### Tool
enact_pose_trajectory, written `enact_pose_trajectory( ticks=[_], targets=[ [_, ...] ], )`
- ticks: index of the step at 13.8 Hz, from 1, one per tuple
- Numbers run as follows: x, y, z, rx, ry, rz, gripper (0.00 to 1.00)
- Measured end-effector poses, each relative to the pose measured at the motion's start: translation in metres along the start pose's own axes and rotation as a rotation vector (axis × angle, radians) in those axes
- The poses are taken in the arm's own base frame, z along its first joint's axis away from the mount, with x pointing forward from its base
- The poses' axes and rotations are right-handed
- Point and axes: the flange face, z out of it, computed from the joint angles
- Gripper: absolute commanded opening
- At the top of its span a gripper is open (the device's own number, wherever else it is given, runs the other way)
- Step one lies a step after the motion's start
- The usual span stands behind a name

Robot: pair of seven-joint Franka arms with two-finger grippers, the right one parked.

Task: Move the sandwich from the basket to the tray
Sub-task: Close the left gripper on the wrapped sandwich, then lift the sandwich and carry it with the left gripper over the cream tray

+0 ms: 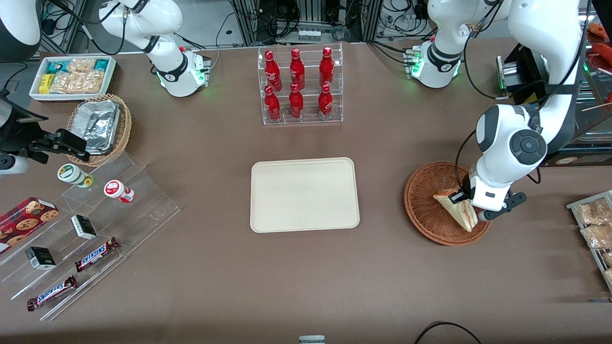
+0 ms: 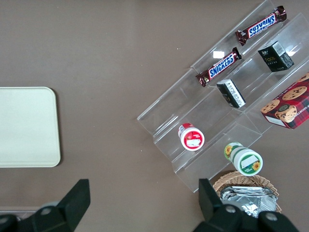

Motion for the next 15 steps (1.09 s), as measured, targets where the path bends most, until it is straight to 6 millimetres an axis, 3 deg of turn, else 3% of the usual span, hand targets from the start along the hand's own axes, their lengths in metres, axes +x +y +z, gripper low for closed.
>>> enact_pose_trajectory(
  ticks=[4, 7, 11, 15],
  targets=[
    [-0.03, 0.071, -0.062, 0.016, -0.001, 0.123, 0.0],
    [-0.071, 0.126, -0.083, 0.008, 0.013, 0.228, 0.0],
    [-0.125, 0.185, -0.073, 0.011, 0.007, 0.352, 0.0],
    [-0.172, 0.253, -0.042, 0.015, -0.009, 0.391, 0.0]
  ],
)
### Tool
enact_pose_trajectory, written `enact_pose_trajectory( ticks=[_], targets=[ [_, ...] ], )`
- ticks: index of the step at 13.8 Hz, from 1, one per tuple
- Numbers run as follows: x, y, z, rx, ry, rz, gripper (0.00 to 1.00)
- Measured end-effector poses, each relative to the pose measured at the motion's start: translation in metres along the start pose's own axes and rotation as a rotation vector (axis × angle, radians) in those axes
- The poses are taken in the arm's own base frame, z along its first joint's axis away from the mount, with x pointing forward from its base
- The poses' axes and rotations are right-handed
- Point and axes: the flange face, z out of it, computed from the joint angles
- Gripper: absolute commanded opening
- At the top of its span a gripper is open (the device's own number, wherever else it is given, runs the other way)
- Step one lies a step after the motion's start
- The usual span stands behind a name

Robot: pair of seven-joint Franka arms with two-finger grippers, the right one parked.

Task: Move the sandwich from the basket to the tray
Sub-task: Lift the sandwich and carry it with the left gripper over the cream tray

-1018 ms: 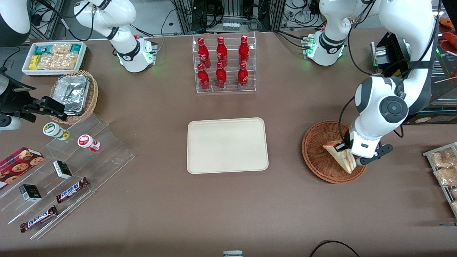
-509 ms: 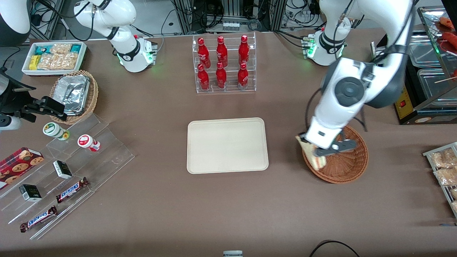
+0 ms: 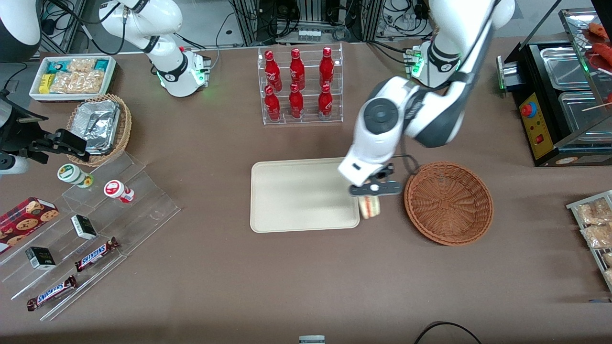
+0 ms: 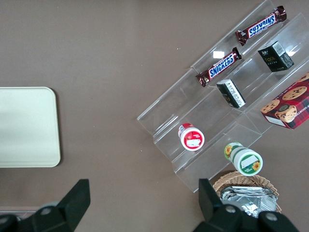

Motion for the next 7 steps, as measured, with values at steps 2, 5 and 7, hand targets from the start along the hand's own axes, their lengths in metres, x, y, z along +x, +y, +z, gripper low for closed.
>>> enact_pose_trajectory(
  ticks=[2, 5, 7],
  targets=[
    [-0.009, 0.042, 0.021, 0.0, -0.007, -0.009, 0.0],
    [-0.022, 0.093, 0.049, -0.002, -0.014, 0.02, 0.0],
    [-0.027, 0.112, 0.064, -0.017, -0.005, 0.04, 0.0]
  ],
)
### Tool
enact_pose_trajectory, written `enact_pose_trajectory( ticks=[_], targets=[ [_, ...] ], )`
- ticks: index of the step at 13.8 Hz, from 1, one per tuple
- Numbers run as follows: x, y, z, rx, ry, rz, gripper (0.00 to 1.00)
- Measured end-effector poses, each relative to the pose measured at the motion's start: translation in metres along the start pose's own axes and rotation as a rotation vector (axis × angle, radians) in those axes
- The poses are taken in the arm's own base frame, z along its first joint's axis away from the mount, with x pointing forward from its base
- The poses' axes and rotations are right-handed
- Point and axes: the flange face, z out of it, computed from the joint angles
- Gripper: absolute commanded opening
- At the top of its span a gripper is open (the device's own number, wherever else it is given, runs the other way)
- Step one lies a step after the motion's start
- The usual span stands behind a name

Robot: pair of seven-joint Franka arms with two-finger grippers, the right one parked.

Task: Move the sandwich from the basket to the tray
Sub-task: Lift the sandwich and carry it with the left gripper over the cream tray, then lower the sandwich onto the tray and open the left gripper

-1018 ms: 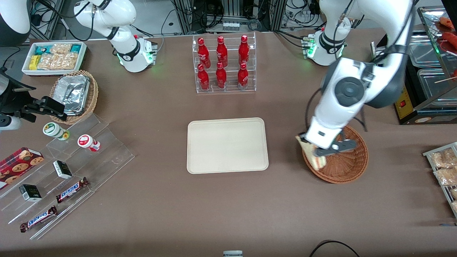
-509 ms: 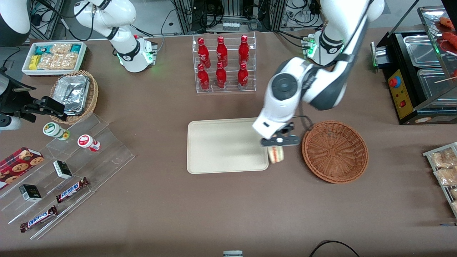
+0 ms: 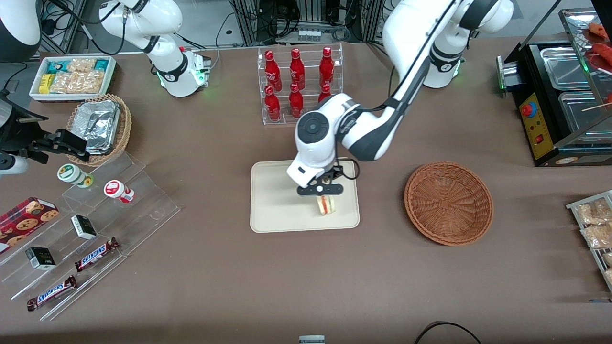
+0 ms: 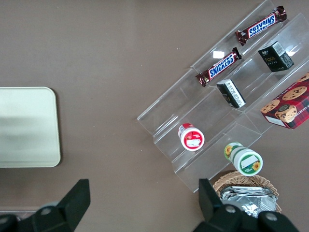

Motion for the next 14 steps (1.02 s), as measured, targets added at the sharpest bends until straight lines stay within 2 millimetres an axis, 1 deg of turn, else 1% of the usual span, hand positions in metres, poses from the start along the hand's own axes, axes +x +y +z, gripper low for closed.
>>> enact_pose_trajectory(
  ticks=[1, 3, 6, 10, 11, 12, 13, 14],
  targets=[
    [-0.001, 0.007, 0.005, -0.016, 0.013, 0.007, 0.0],
    [-0.003, 0.013, 0.018, -0.024, 0.017, 0.015, 0.0],
    [-0.013, 0.024, 0.037, -0.016, 0.008, 0.035, 0.0],
    [-0.021, 0.035, 0.054, -0.02, 0.009, 0.058, 0.0],
    [-0.024, 0.038, 0.059, -0.018, 0.007, 0.064, 0.27],
    [-0.026, 0.041, 0.062, -0.022, 0.011, 0.07, 0.88],
    [-0.027, 0.043, 0.062, -0.026, 0.015, 0.073, 1.0],
    [-0.028, 0.044, 0.061, -0.027, 0.018, 0.076, 1.0]
  ],
)
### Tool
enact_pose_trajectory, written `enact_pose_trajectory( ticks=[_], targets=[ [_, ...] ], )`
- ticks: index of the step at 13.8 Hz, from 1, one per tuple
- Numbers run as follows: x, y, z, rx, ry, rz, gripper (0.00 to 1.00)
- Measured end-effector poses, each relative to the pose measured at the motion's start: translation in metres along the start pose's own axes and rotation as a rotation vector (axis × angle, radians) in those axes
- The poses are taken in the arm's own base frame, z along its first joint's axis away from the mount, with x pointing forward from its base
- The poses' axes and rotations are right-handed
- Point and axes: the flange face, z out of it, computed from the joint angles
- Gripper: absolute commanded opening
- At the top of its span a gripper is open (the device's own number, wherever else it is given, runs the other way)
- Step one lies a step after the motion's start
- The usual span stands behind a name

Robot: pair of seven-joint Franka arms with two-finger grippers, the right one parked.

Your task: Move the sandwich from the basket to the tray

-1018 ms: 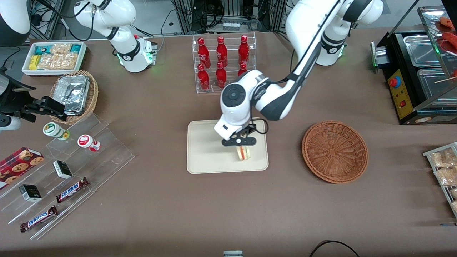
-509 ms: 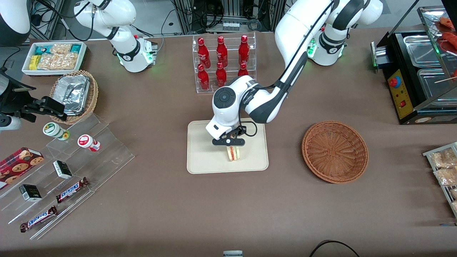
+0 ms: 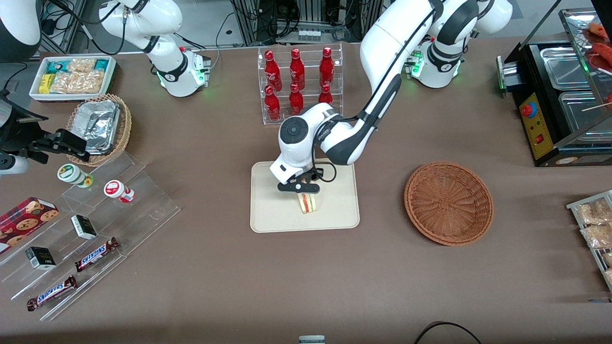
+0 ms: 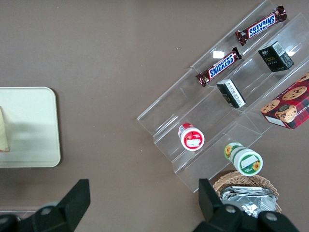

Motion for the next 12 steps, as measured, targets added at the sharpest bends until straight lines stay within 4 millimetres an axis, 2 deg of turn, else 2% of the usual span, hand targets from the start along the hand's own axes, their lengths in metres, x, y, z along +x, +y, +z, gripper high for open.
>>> enact_pose_trajectory(
  ticks=[3, 6, 7, 9, 12],
  targets=[
    [0.002, 0.0, -0.003, -0.003, 0.006, -0.001, 1.0],
    [0.011, -0.003, -0.024, -0.009, 0.027, -0.013, 1.0],
    [0.014, -0.007, -0.038, -0.007, 0.032, -0.02, 1.0],
    [0.025, -0.027, -0.075, 0.012, 0.03, -0.051, 1.0],
    [0.046, -0.077, -0.139, 0.037, 0.019, -0.115, 1.0]
  ],
)
